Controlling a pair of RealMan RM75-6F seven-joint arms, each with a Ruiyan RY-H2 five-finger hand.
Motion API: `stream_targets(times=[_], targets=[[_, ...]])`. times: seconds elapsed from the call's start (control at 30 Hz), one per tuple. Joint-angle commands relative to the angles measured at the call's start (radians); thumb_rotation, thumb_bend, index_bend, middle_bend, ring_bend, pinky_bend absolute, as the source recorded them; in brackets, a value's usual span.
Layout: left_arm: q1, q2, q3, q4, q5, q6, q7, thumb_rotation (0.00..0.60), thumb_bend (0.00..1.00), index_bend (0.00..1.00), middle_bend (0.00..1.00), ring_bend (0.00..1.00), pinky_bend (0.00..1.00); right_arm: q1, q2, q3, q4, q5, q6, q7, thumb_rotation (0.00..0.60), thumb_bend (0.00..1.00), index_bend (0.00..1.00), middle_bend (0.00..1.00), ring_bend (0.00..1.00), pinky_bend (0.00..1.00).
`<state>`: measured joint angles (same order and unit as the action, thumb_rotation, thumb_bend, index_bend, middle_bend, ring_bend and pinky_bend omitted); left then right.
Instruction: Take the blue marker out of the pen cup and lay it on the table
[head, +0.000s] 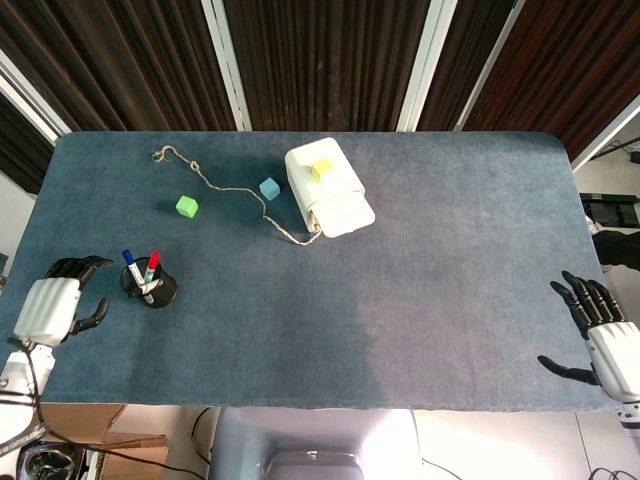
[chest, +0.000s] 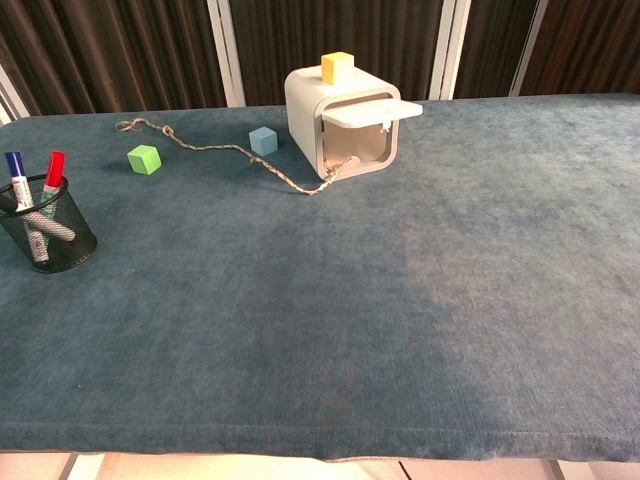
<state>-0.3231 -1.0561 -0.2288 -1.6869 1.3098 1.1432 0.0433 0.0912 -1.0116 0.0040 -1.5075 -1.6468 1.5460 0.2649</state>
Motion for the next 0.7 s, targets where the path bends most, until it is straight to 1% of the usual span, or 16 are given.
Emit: stream_targets(times=[0.03, 0.07, 0.17, 0.27, 0.37, 0.43, 0.53, 0.7], targets=[[-0.169, -0.037, -0.072, 0.102, -0.212, -0.224, 0.029, 0.6, 0.44, 0.25, 0.22, 0.21, 0.18, -0.004, 0.004, -0.003, -0.001, 0.009, -0.007, -0.003, 0.6, 0.0, 0.0, 0.02, 0.0, 0.03], [-0.196, -0.05, -0.074, 0.133, -0.259, -0.264, 0.05, 0.6, 0.43, 0.25, 0.22, 0.21, 0.18, -0.006, 0.006, -0.003, -0.002, 0.014, -0.009, -0.003, 0.6, 0.0, 0.0, 0.02, 0.0, 0.03], [-0.249, -0.085, -0.069, 0.204, -0.362, -0.329, 0.096, 0.6, 0.42, 0.22, 0.21, 0.2, 0.18, -0.014, 0.008, -0.004, -0.002, 0.025, -0.007, -0.002, 0.6, 0.0, 0.0, 0.02, 0.0, 0.03], [-0.282, -0.112, -0.062, 0.258, -0.441, -0.369, 0.115, 0.6, 0.4, 0.19, 0.2, 0.19, 0.17, -0.017, 0.008, -0.005, -0.001, 0.033, -0.015, -0.004, 0.6, 0.0, 0.0, 0.02, 0.0, 0.03], [-0.302, -0.123, -0.056, 0.291, -0.49, -0.403, 0.111, 0.6, 0.4, 0.2, 0.2, 0.19, 0.17, -0.017, 0.008, -0.006, -0.005, 0.035, -0.021, -0.01, 0.6, 0.0, 0.0, 0.02, 0.0, 0.03], [-0.308, -0.127, -0.052, 0.3, -0.5, -0.408, 0.108, 0.6, 0.4, 0.23, 0.22, 0.21, 0.17, -0.016, 0.007, -0.005, -0.008, 0.035, -0.023, -0.013, 0.6, 0.0, 0.0, 0.02, 0.0, 0.03], [-0.315, -0.129, -0.038, 0.304, -0.504, -0.411, 0.111, 0.6, 0.39, 0.3, 0.27, 0.25, 0.17, -0.014, 0.007, -0.005, -0.012, 0.035, -0.029, -0.019, 0.6, 0.0, 0.0, 0.02, 0.0, 0.03], [-0.32, -0.131, -0.014, 0.288, -0.495, -0.382, 0.133, 0.6, 0.39, 0.31, 0.34, 0.33, 0.18, -0.008, 0.005, -0.004, -0.017, 0.032, -0.039, -0.025, 0.6, 0.0, 0.0, 0.02, 0.0, 0.03]])
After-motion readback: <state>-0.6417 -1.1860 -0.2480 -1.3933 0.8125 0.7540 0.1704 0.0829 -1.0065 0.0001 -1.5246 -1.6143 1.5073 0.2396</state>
